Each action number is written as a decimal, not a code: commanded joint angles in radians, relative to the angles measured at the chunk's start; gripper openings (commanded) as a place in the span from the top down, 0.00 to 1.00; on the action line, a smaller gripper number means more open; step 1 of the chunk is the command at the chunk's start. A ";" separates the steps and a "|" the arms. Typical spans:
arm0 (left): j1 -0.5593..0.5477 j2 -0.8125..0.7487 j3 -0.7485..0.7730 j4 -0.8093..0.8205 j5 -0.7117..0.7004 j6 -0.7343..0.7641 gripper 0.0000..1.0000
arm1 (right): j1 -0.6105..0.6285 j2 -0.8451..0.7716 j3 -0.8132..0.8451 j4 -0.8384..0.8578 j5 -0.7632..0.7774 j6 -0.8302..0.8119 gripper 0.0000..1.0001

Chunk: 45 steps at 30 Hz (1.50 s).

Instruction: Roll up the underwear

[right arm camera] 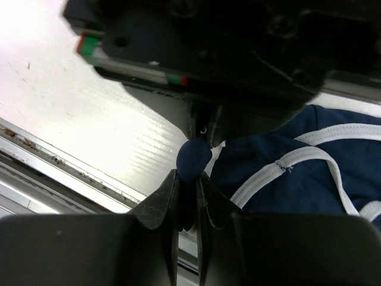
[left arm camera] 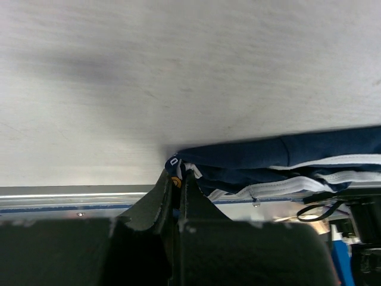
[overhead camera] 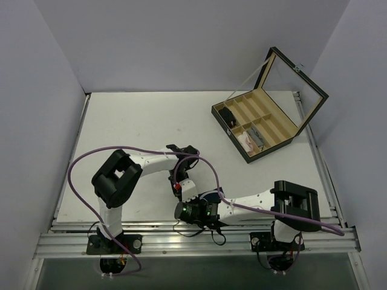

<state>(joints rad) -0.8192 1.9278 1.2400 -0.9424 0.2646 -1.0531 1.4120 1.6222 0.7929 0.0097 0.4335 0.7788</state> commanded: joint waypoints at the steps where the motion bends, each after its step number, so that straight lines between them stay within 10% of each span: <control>1: 0.043 -0.026 -0.051 -0.018 -0.077 -0.042 0.98 | -0.060 -0.001 -0.038 0.045 -0.019 -0.038 0.99; 6: 0.153 -0.176 -0.154 0.068 -0.070 -0.117 0.96 | -0.204 -0.056 -0.145 0.192 -0.184 -0.093 1.00; 14: 0.219 -0.475 -0.315 0.289 -0.081 -0.145 0.44 | -0.312 -0.004 -0.345 0.558 -0.505 -0.038 1.00; 45: 0.262 -0.618 -0.649 0.663 0.042 -0.050 0.43 | -0.484 0.197 -0.282 0.708 -0.851 0.007 1.00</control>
<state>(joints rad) -0.5571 1.3022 0.5709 -0.3458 0.3145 -1.0950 0.9283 1.7664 0.5236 0.9062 -0.4393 0.8352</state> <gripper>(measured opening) 0.575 0.085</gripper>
